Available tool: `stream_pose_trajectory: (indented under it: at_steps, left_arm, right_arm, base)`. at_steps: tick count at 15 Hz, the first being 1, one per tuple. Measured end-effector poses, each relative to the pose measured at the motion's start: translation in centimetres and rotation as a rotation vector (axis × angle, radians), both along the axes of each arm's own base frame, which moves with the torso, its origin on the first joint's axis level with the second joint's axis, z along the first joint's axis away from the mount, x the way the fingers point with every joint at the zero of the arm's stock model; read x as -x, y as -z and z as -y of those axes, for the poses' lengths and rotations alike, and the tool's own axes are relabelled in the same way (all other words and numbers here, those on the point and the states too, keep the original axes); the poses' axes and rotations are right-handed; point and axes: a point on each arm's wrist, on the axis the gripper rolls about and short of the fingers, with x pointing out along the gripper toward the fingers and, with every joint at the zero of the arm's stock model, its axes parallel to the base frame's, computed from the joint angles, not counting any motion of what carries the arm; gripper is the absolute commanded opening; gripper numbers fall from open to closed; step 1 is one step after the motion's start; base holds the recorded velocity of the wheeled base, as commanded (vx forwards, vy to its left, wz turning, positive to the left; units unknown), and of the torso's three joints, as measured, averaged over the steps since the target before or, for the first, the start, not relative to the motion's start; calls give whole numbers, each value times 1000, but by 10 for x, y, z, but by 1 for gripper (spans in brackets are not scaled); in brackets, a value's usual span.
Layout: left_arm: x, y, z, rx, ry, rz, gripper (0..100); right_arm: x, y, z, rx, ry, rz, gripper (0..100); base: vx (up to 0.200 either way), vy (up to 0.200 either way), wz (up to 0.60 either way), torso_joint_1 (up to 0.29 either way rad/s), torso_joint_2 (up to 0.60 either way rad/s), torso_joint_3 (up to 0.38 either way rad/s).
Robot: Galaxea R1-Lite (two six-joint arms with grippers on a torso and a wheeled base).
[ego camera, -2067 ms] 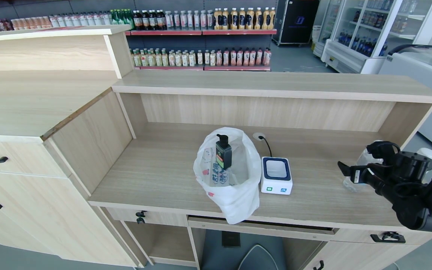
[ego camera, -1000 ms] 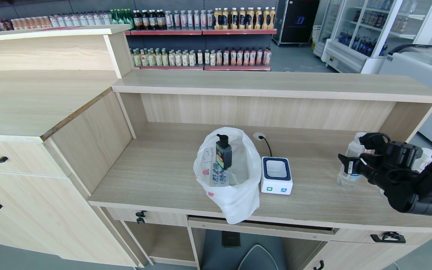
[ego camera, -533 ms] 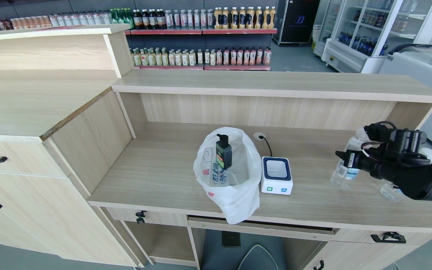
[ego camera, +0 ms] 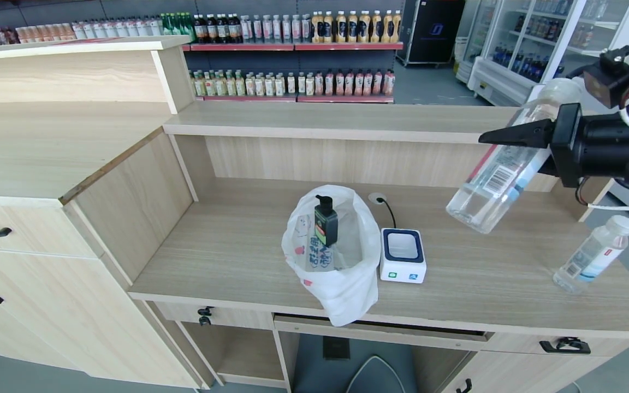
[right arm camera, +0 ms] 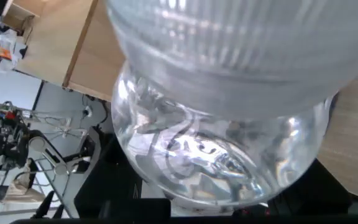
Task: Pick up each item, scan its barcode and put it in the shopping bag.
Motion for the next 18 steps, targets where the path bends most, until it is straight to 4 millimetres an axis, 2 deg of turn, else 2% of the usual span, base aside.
stream_pose_trajectory:
  at_steps: [2, 4, 7, 14, 18]
  left_arm:
    - [0, 0, 0, 0, 0, 0, 100]
    - [0, 0, 0, 0, 0, 0, 100]
    - [0, 0, 0, 0, 0, 0, 100]
    - [0, 0, 0, 0, 0, 0, 100]
    - [0, 0, 0, 0, 0, 0, 100]
  right_arm:
    - [22, -16, -17, -11, -87, 50, 0]
    - [40, -23, -32, -15, -169, 67, 0]
    - [61, -17, -47, 37, -277, 96, 0]
    - [102, -6, -60, 60, -430, 74, 0]
    - [125, -11, -57, 59, -489, 82, 0]
  base:
    - [0, 0, 0, 0, 0, 0]
    - [0, 0, 0, 0, 0, 0]
    - [0, 0, 0, 0, 0, 0]
    - [0, 0, 0, 0, 0, 0]
    - [0, 0, 0, 0, 0, 0]
